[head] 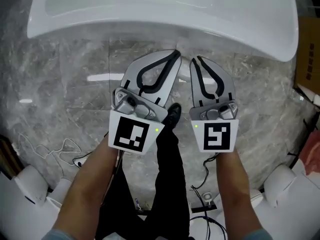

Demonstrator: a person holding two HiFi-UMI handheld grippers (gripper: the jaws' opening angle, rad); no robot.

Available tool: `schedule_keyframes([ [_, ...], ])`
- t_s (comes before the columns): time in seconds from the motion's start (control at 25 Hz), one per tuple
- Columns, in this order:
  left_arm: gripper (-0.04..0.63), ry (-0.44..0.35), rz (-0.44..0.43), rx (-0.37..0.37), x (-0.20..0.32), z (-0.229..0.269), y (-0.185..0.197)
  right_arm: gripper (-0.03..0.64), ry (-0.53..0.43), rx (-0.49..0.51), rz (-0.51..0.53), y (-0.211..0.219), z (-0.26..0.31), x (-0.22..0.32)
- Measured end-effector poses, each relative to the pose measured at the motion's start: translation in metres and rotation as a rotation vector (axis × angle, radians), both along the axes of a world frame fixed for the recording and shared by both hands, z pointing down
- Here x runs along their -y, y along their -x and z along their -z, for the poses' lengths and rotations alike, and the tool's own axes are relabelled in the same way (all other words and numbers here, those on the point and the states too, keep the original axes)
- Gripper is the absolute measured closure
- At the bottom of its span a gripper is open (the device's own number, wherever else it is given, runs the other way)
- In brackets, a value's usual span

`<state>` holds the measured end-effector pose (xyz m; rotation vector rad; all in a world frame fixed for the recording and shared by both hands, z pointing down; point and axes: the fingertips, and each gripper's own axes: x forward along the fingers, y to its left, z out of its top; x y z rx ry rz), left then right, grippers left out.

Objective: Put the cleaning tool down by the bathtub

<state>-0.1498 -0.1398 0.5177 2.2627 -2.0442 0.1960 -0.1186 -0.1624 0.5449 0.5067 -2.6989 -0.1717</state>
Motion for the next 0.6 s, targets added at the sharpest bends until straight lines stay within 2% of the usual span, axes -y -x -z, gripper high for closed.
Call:
schedule_keyframes([
  [0.2,0.579,-0.056,0.001,0.012,0.009,0.084,0.005,0.587,-0.042,0.078,-0.087,0.000,0.093,0.015],
  [0.4,0.579,-0.099,-0.002,0.034,0.009,0.165,0.007,0.597,-0.087,0.165,-0.132,0.006,0.182,0.021],
  [0.6,0.579,-0.140,-0.012,0.077,0.003,0.247,-0.003,0.601,-0.135,0.216,-0.170,-0.009,0.268,0.019],
])
